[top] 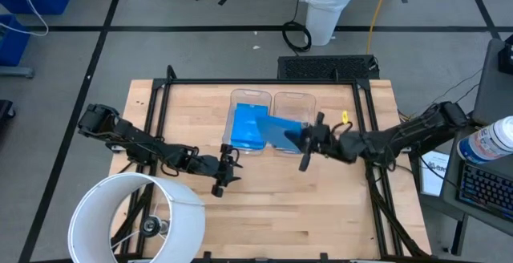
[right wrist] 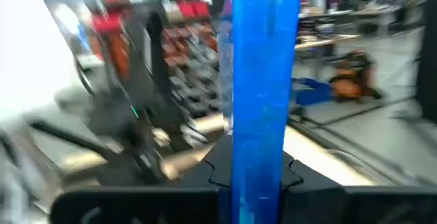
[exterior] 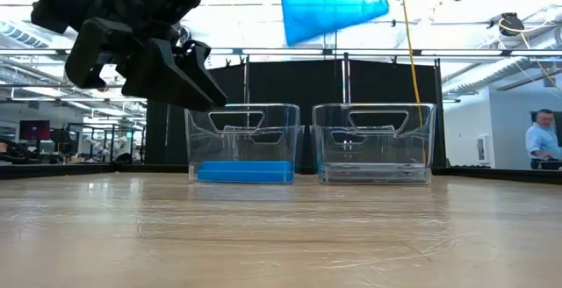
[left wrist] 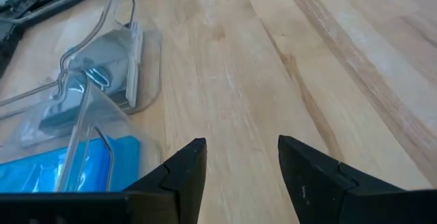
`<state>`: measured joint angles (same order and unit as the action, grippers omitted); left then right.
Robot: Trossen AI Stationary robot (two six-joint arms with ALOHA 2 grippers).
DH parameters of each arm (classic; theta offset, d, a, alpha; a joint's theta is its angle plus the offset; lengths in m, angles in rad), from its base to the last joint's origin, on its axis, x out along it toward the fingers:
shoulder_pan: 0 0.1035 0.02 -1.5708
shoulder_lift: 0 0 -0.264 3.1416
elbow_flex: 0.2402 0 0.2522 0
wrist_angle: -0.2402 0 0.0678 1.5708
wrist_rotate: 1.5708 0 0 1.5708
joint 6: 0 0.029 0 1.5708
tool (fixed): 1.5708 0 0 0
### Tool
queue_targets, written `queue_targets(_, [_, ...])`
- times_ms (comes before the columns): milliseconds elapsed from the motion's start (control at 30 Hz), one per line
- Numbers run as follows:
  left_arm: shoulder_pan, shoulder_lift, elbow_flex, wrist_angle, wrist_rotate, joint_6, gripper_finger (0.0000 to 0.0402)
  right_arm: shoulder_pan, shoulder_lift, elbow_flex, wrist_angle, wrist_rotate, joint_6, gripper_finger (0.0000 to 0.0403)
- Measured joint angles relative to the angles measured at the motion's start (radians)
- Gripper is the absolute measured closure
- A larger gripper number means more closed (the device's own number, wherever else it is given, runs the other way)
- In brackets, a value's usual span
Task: Pick & place jewel cases by type
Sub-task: Put the blue CD case into the left transparent bin
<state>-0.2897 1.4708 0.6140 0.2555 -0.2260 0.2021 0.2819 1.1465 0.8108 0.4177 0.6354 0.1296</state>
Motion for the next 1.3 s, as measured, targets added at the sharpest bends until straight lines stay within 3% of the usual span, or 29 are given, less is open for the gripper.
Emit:
queue_targets(167, [0.0, 0.0, 0.0, -0.031, -0.006, 0.006, 0.022, -0.166, -0.001, 0.001, 0.112, -0.204, 0.205, 0.0391])
queue_targets(333, [0.0, 0.0, 0.0, -0.081, -0.093, 0.029, 0.022, -0.347, 0.029, 0.06, 0.029, -0.402, 0.386, 0.0385])
queue_targets(467, [-0.001, 0.0, 0.0, -0.135, -0.195, 0.058, 0.022, -0.459, 0.129, 0.142, -0.023, -0.547, 0.474, 0.0391])
queue_targets(600, [-0.002, 0.0, 0.0, -0.156, -0.202, 0.078, 0.022, -0.538, 0.258, 0.258, -0.092, -0.679, 0.603, 0.0389])
queue_targets(867, [-0.014, 0.0, 0.0, -0.159, -0.201, 0.084, 0.022, -0.605, 0.444, 0.333, -0.243, -0.772, 0.842, 0.0387])
queue_targets(1300, [-0.014, 0.0, 0.0, -0.184, -0.193, 0.046, 0.022, -0.592, 0.605, 0.333, -0.258, -0.717, 0.953, 0.0386])
